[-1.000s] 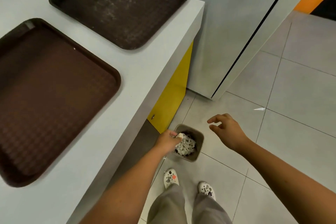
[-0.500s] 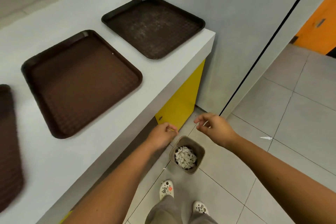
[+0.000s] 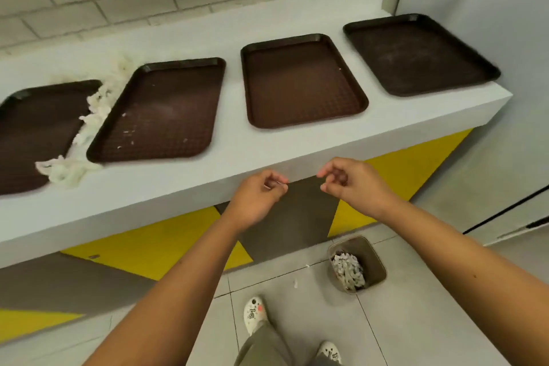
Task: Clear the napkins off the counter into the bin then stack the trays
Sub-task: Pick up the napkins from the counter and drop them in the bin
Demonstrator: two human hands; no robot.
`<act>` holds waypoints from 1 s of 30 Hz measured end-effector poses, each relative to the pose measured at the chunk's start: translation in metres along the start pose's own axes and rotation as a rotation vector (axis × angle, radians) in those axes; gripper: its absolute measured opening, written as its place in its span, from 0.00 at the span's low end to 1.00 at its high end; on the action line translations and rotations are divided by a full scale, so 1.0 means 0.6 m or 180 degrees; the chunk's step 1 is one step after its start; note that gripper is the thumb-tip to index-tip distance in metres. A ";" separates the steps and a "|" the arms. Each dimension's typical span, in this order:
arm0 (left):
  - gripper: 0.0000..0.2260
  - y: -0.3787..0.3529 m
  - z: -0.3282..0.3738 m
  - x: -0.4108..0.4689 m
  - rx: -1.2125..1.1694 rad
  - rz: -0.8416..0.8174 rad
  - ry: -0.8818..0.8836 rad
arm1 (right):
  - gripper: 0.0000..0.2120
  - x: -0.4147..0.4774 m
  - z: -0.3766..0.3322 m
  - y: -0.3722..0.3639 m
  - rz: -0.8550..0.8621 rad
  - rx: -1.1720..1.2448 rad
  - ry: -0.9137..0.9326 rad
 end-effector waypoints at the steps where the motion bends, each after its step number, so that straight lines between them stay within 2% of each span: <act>1: 0.03 0.025 -0.015 -0.017 -0.0020 0.0156 0.0060 | 0.08 0.008 -0.020 -0.022 -0.0089 0.0006 0.0089; 6: 0.03 0.149 -0.081 -0.116 -0.0240 0.0856 0.0286 | 0.08 0.039 -0.129 -0.139 -0.0516 -0.0085 0.0510; 11: 0.06 0.267 -0.163 -0.211 -0.0280 0.1321 0.0549 | 0.08 0.053 -0.243 -0.271 -0.0849 -0.0070 0.0827; 16: 0.05 0.388 -0.262 -0.300 -0.0143 0.1467 0.0709 | 0.07 0.066 -0.344 -0.404 -0.0917 0.0019 0.1005; 25: 0.03 0.603 -0.436 -0.413 0.0178 0.1602 0.0838 | 0.06 0.077 -0.480 -0.645 -0.0806 0.0208 0.0976; 30: 0.03 0.682 -0.509 -0.427 0.0253 0.1786 0.0977 | 0.11 0.096 -0.529 -0.746 -0.0786 0.0237 0.0976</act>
Point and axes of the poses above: each hand's wrist, its own x-axis towards the middle knuckle, its own y-axis out of the back of the hand, z = x × y, the point moved 4 cm from there along x, towards the middle knuckle, and after that the axes turned 6 degrees about x, right-handed, at the moved point
